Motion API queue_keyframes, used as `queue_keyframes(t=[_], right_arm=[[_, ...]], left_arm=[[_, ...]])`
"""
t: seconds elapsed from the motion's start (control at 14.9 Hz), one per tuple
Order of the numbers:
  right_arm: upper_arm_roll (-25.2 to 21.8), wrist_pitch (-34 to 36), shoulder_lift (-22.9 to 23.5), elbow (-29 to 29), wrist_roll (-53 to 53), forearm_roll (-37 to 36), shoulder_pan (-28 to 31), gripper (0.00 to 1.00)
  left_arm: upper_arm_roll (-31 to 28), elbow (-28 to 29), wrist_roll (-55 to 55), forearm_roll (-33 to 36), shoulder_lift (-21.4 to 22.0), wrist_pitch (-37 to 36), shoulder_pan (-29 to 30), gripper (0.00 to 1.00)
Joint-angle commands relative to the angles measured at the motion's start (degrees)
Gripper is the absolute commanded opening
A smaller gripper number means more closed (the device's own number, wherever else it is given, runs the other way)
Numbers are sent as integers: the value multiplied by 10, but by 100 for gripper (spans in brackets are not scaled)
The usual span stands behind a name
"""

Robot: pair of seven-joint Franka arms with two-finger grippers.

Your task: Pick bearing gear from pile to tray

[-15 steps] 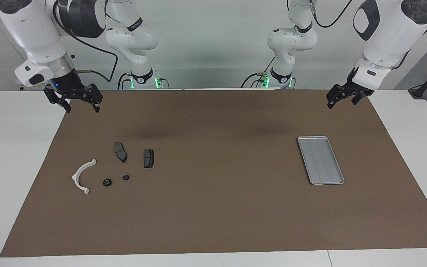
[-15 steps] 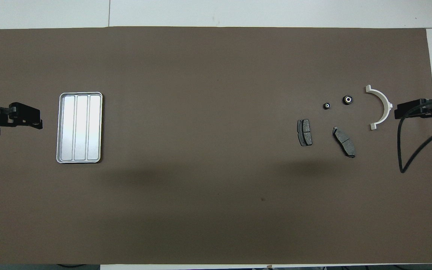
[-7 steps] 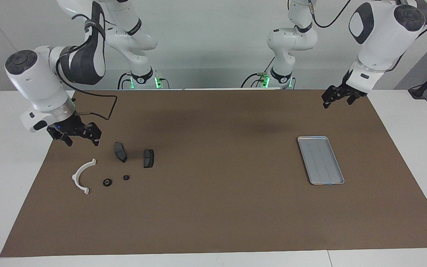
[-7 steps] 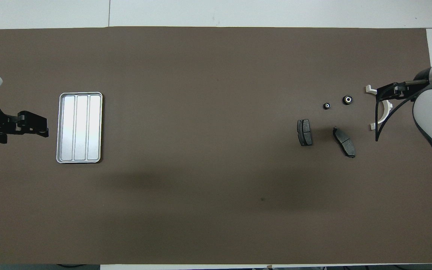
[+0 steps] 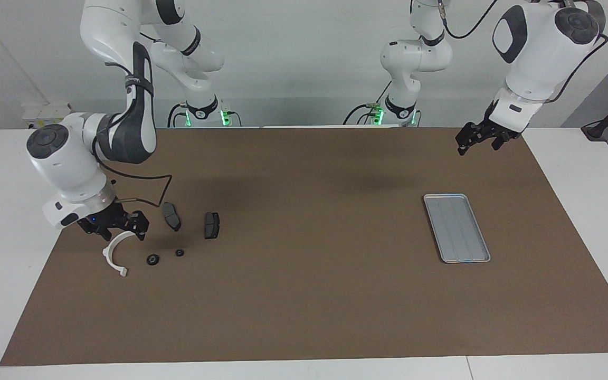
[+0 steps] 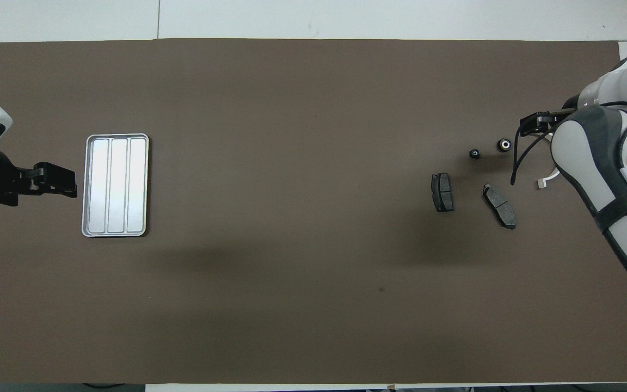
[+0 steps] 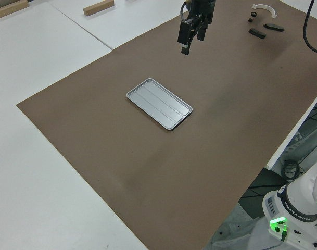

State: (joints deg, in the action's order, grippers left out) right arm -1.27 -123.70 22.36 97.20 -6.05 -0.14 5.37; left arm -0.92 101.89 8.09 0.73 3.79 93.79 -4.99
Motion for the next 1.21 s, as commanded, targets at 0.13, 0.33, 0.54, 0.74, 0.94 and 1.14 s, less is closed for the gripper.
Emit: queue_keyframes(t=[0.13, 0.33, 0.54, 0.74, 0.94, 1.14], right_arm=[[3, -40, 47, -16, -14, 12, 1, 93], [7, -43, 55, -15, -12, 13, -3, 94], [18, -44, 57, -15, -7, 13, -4, 94], [22, -57, 65, -13, -9, 13, -3, 95], [22, -59, 67, -8, -12, 13, -2, 95], [22, -59, 70, -5, -13, 13, -3, 95]], left_arm=[[-5, 36, 10, -13, 25, 25, -12, 100], [-5, 45, 20, -13, 25, 33, -23, 100], [-5, 49, 21, -13, 24, 33, -32, 100], [-5, 54, 32, -13, 24, 42, -34, 100], [-5, 65, 61, -13, 23, 54, -44, 100], [-5, 72, 86, -14, 23, 63, -54, 100]])
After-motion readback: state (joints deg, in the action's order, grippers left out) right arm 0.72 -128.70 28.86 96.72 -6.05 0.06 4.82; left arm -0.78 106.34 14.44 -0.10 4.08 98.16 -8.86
